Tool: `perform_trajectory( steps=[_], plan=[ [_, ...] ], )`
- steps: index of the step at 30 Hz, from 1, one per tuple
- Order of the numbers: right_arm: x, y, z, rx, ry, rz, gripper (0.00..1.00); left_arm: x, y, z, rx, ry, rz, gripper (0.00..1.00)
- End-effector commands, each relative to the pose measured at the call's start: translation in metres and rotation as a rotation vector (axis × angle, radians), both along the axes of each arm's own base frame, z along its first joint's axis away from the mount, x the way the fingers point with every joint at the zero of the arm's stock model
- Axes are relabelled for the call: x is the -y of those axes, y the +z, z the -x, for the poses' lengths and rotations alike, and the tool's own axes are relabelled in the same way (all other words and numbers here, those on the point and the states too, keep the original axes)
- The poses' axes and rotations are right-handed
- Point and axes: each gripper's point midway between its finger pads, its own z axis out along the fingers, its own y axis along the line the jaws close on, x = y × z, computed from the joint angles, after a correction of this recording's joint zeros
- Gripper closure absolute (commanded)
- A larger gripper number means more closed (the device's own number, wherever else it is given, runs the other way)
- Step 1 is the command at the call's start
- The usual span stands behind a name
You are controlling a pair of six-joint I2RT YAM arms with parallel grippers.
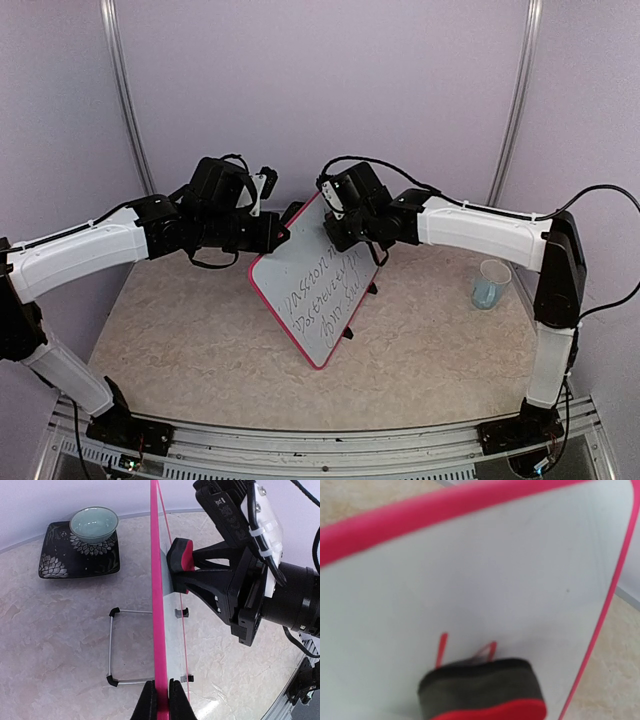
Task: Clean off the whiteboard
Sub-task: Erase the whiteboard at the center of the board.
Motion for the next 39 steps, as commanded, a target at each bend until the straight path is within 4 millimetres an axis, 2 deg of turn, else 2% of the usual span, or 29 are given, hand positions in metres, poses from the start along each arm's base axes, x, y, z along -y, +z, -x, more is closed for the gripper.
perform_trajectory(
  steps=[1,5,11,16,20,27,30,35,39],
  plan=[
    [-0.014,-0.032,0.009,-0.074,0.057,-0.006,0.72,0.024,0.006,0.034,0.015,-0.209,0.008,1.00],
    [-0.020,-0.014,0.005,-0.050,0.069,-0.027,0.72,0.024,0.006,0.035,0.013,-0.210,0.010,1.00],
    [-0.038,0.033,0.003,0.003,0.130,-0.106,0.72,0.024,0.005,0.034,0.013,-0.209,0.008,1.00],
    [-0.043,0.050,0.002,0.023,0.142,-0.125,0.72,0.024,0.004,0.034,0.012,-0.210,0.007,1.00],
    [-0.040,0.036,-0.002,0.014,0.117,-0.090,0.72,0.023,0.003,0.034,0.013,-0.208,0.006,1.00],
    [-0.026,-0.014,-0.004,-0.052,0.068,-0.019,0.72,0.023,0.003,0.034,0.013,-0.209,0.006,1.00],
    [-0.018,-0.028,-0.005,-0.072,0.047,-0.002,0.72,0.022,0.004,0.034,0.015,-0.210,0.008,1.00],
    [-0.011,-0.036,-0.005,-0.092,0.033,0.005,0.72,0.022,0.004,0.034,0.014,-0.208,0.009,1.00],
    [-0.012,-0.027,-0.005,-0.084,0.043,-0.008,0.72,0.022,0.005,0.034,0.014,-0.207,0.012,1.00]
  ],
)
